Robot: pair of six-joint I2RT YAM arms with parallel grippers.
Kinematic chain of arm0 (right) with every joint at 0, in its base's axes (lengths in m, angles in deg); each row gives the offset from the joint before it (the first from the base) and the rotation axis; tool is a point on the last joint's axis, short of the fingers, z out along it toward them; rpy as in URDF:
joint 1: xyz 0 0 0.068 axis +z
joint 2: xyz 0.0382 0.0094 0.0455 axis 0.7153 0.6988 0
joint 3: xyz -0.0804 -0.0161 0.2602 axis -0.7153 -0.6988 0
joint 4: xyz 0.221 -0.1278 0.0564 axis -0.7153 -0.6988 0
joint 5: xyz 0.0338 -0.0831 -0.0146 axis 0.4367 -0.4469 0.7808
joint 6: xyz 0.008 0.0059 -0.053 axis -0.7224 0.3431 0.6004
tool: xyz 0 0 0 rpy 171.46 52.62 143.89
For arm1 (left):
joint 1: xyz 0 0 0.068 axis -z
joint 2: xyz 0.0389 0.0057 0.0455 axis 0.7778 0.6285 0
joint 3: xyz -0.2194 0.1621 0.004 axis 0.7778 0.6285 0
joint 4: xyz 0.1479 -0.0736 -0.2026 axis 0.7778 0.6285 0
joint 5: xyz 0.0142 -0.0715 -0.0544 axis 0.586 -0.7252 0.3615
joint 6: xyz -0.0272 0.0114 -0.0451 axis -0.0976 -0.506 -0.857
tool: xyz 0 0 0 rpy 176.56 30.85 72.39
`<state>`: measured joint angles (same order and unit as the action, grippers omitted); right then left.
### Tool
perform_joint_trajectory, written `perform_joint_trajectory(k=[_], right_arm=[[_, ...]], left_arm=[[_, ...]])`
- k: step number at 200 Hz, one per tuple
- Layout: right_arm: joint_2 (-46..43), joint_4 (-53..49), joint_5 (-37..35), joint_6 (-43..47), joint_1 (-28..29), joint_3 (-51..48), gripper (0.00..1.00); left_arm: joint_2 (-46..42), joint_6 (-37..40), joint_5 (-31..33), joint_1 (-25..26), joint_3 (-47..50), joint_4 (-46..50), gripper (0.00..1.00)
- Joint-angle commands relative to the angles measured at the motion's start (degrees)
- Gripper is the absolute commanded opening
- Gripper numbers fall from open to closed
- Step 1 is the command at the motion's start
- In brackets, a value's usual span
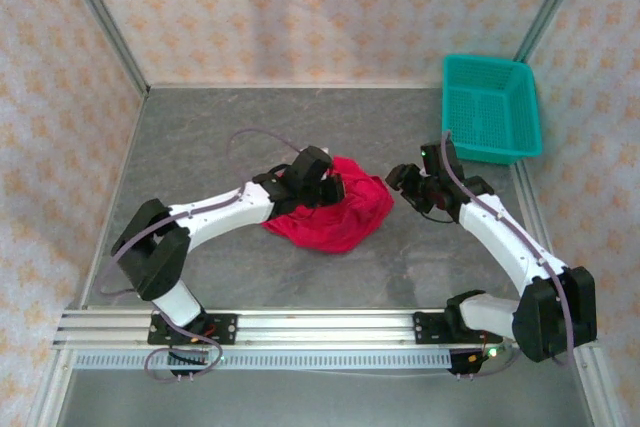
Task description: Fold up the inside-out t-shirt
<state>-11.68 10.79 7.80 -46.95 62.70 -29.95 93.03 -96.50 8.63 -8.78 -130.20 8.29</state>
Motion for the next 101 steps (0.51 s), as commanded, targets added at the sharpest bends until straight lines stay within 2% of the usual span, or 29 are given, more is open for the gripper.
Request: perform_joint_trajectory(k=[1,28,49,58,67,91,98,101], right_arm=[[0.73,5.07,7.11,-2.61,-0.03,-0.65,0.61],[0.97,9.16,9.16,-4.77,0.21,-1.28,0.71],[4.09,12.04,9.24,-5.65,1.68,-0.75,0.73],[6.85,12.52,8.54,-5.89,2.58,0.06,0.70],[10.05,13.94,8.63,-6.45,3.40,0.72,0.62],[16.22,18.56,9.98,-9.31,3.76,3.13,0.11],[17.08,18.26,9.36,-9.22,3.50,4.89,0.00],[17.32,17.73,8.94,-9.06,3.29,5.83,0.00]], left_arm=[[-0.98,2.69,2.35,0.17,-5.14,4.70,0.00],[-2.09,3.99,2.64,0.17,-7.33,6.80,0.00],[-2.56,4.05,2.43,0.17,-7.66,6.89,0.00],[-2.62,4.44,2.66,0.10,-8.48,7.48,0.00],[-2.66,5.67,2.95,-0.29,-10.62,9.18,0.00],[-1.79,10.63,3.75,-4.45,-23.17,18.08,0.00],[-1.10,12.22,3.69,-6.36,-28.13,20.73,0.00],[-0.71,12.87,3.67,-7.21,-30.44,21.88,0.00]])
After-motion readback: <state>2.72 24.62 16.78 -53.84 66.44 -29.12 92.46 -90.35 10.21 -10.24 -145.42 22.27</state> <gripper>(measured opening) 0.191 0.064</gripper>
